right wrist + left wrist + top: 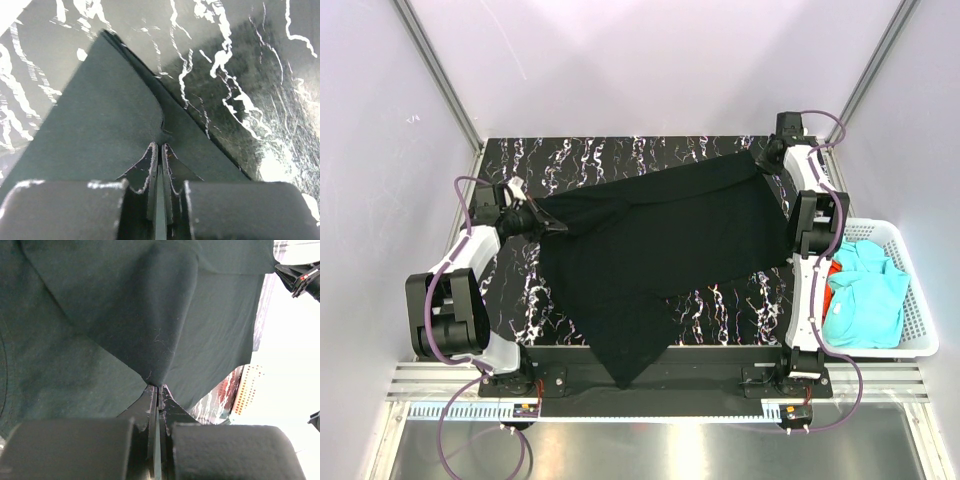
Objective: Fold and stack the t-shirts
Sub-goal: Fold the tshirt
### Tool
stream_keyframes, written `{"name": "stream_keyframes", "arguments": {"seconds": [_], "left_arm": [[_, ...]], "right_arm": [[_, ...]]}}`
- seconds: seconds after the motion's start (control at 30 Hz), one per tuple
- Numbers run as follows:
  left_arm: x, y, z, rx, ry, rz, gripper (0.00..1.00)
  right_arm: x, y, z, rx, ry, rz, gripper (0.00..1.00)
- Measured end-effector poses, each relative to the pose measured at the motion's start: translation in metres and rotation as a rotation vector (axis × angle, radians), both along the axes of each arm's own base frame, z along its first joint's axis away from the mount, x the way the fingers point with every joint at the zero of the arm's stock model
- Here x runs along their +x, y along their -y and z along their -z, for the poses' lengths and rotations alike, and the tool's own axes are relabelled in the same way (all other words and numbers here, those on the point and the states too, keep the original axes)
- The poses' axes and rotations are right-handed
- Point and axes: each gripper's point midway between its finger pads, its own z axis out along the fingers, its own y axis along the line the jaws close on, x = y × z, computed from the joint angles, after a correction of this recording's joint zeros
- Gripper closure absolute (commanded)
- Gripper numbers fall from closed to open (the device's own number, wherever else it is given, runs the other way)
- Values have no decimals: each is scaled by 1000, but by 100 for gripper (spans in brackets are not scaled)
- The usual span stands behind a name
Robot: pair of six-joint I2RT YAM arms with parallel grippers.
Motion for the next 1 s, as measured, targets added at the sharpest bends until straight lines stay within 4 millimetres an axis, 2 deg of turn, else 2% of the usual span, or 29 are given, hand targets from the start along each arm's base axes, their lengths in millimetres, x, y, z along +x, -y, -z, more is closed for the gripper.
{"name": "stream_keyframes", "arguments": {"seconds": [0.17, 0.4, 0.5, 0.63, 0.73, 0.9, 1.0], "left_arm": [[-9, 1, 9, 1, -39, 7, 100], [-13, 1, 13, 7, -46, 17, 100], [-14, 1, 13, 10, -47, 21, 100], [-16, 1, 13, 15, -54, 24, 100], [-17, 0, 6, 21, -45, 20, 100], [-9, -2, -19, 38, 27, 13, 100], [-8, -3, -28, 45, 55, 9, 100]], "right_arm": [[-9, 1, 17, -6, -68, -1, 88], [-14, 1, 28, -14, -105, -16, 87], [-14, 2, 27, -20, -107, -24, 94], [-15, 2, 27, -27, -110, -33, 100], [-15, 2, 26, -30, -111, -37, 100], [-12, 3, 19, -35, -95, -39, 100], [-11, 3, 16, -39, -90, -41, 100]]}}
